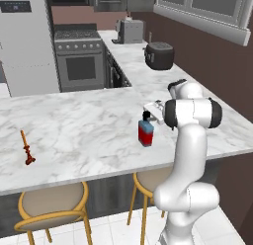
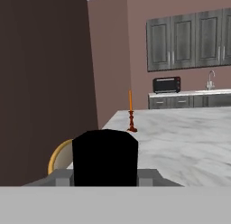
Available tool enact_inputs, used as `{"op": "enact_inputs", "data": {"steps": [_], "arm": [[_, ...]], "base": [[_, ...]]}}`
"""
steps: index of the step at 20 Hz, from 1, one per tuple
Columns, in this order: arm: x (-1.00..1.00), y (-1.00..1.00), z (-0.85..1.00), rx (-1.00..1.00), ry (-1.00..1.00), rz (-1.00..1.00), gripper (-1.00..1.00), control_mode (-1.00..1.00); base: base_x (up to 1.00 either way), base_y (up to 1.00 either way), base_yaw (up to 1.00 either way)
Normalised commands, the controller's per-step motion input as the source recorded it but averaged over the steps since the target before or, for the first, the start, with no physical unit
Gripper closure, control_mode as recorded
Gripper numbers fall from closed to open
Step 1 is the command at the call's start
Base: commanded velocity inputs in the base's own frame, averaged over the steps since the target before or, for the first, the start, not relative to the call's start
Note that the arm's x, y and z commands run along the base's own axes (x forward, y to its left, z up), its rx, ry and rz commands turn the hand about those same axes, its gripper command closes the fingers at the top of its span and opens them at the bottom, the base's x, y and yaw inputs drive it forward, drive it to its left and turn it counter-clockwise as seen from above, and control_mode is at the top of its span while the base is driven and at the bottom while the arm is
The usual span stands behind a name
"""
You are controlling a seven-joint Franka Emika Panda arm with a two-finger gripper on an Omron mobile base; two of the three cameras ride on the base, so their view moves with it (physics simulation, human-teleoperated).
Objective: Get the candle and the liquor from the cabinet and move them to the dining counter.
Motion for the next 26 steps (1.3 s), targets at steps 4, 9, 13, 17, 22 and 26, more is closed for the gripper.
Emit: {"op": "enact_inputs", "data": {"steps": [4, 9, 13, 17, 22, 26], "arm": [[0.00, 0.00, -0.22, 0.00, 0.00, 0.00, 1.00, -1.00], [0.00, 0.00, 0.00, 0.00, 0.00, 0.00, -1.00, -1.00], [0.00, 0.00, 0.00, 0.00, 0.00, 0.00, -1.00, -1.00], [0.00, 0.00, 0.00, 0.00, 0.00, 0.00, -1.00, -1.00], [0.00, 0.00, 0.00, 0.00, 0.00, 0.00, -1.00, -1.00], [0.00, 0.00, 0.05, 0.00, 0.00, 0.00, -1.00, -1.00]], "base": [[0.00, 0.00, 0.00], [0.00, 0.00, 0.00], [0.00, 0.00, 0.00], [0.00, 0.00, 0.00], [0.00, 0.00, 0.00], [0.00, 0.00, 0.00]]}}
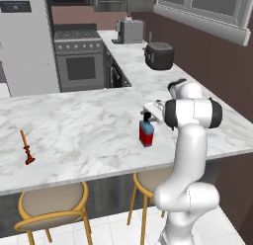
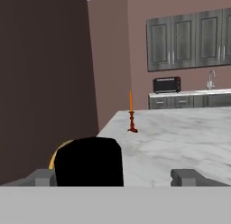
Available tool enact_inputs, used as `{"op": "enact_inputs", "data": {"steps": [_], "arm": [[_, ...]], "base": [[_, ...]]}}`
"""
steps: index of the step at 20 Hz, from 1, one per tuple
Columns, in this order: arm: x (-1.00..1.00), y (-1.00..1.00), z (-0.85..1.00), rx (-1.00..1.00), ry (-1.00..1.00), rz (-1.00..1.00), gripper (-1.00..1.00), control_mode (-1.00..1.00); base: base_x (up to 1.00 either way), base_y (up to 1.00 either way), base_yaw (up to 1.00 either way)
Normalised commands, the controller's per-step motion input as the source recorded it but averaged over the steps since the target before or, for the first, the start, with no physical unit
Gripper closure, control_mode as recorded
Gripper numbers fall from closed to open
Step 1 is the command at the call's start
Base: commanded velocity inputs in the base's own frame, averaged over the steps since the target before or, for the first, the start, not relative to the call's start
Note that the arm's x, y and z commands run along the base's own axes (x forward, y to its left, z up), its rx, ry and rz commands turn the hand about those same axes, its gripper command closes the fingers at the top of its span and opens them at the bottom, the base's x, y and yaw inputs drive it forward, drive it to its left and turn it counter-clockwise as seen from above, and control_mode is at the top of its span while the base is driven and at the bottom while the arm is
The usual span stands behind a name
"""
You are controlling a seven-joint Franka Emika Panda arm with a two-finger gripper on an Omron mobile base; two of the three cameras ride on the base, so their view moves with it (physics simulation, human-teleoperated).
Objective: Get the candle and the liquor from the cabinet and move them to the dining counter.
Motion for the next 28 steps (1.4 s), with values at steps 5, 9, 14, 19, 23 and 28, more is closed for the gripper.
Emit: {"op": "enact_inputs", "data": {"steps": [5, 9, 14, 19, 23, 28], "arm": [[-0.01, 0.00, 0.36, 0.00, -0.01, 0.00, -1.00, -1.00], [-0.10, 0.00, 0.51, 0.00, 0.00, 0.00, -1.00, -1.00], [-0.31, 0.00, 0.65, -0.01, 0.00, -0.03, -1.00, -1.00], [-0.77, -0.16, 0.54, -0.03, 0.00, -0.20, -1.00, -1.00], [-0.81, -0.03, 0.62, -0.02, 0.02, -0.33, -1.00, -1.00], [-0.73, 0.00, 0.57, -0.05, 0.06, -0.35, -1.00, -1.00]], "base": [[0.00, 0.00, 0.00], [0.00, 0.00, 0.00], [0.00, 0.00, 0.00], [0.00, 0.00, 0.00], [0.00, 0.00, 0.00], [0.00, 0.00, 0.00]]}}
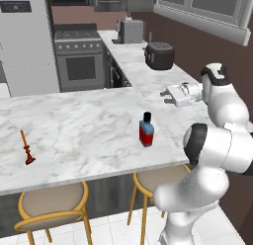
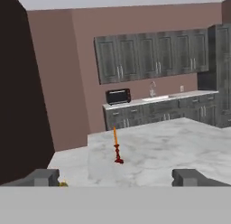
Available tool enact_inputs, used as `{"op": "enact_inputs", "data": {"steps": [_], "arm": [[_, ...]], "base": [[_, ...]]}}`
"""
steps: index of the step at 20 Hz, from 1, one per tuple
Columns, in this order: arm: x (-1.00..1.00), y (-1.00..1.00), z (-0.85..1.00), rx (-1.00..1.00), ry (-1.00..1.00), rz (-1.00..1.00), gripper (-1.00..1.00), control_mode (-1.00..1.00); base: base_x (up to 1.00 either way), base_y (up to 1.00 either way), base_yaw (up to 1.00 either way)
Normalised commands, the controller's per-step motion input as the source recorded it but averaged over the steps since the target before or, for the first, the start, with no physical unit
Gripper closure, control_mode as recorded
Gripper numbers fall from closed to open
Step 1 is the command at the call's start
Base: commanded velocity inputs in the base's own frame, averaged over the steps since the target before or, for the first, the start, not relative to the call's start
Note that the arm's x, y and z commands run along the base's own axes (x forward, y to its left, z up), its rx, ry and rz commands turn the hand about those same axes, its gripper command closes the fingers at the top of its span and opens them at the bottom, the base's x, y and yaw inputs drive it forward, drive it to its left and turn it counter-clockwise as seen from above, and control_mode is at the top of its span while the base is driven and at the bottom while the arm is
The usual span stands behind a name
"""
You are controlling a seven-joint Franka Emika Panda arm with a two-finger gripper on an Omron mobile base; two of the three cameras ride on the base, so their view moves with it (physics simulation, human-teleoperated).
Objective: Get the candle and the liquor from the cabinet and move them to the dining counter.
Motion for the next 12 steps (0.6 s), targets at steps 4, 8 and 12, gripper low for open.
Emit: {"op": "enact_inputs", "data": {"steps": [4, 8, 12], "arm": [[-0.70, 0.00, 0.54, -0.07, 0.13, -0.32, -1.00, -1.00], [-0.78, -0.05, 0.55, -0.12, 0.18, -0.21, -1.00, -1.00], [-0.80, -0.01, 0.52, -0.12, 0.16, -0.21, -1.00, -1.00]], "base": [[0.00, 0.00, 0.00], [0.00, 0.00, 0.00], [0.00, 0.00, 0.00]]}}
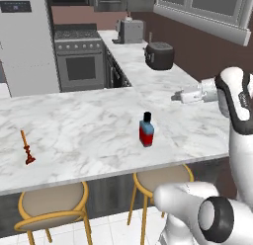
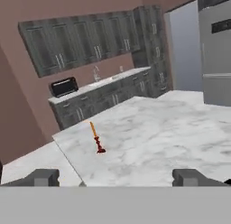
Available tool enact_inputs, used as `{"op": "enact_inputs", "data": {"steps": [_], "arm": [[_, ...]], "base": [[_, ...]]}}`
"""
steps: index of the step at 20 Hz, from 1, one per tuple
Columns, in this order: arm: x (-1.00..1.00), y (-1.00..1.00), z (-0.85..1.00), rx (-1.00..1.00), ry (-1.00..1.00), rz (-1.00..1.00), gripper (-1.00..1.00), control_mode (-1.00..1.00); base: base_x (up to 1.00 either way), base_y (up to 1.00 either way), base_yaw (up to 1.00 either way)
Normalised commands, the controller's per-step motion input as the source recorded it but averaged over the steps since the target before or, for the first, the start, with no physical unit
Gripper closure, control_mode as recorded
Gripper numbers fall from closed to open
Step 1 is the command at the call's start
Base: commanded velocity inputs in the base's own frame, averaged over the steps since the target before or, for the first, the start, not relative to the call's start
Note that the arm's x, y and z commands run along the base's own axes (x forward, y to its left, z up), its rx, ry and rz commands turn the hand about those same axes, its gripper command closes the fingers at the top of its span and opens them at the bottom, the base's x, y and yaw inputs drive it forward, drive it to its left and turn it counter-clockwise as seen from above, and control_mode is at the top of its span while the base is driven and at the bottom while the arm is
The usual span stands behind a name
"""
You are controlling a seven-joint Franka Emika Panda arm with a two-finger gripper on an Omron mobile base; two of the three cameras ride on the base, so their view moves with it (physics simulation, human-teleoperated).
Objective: Get the candle and the liquor from the cabinet and move them to the dining counter.
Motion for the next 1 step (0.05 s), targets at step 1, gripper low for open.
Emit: {"op": "enact_inputs", "data": {"steps": [1], "arm": [[-0.83, 0.00, 0.49, -0.12, 0.15, -0.22, -1.00, -1.00]], "base": [[0.00, 0.00, 0.00]]}}
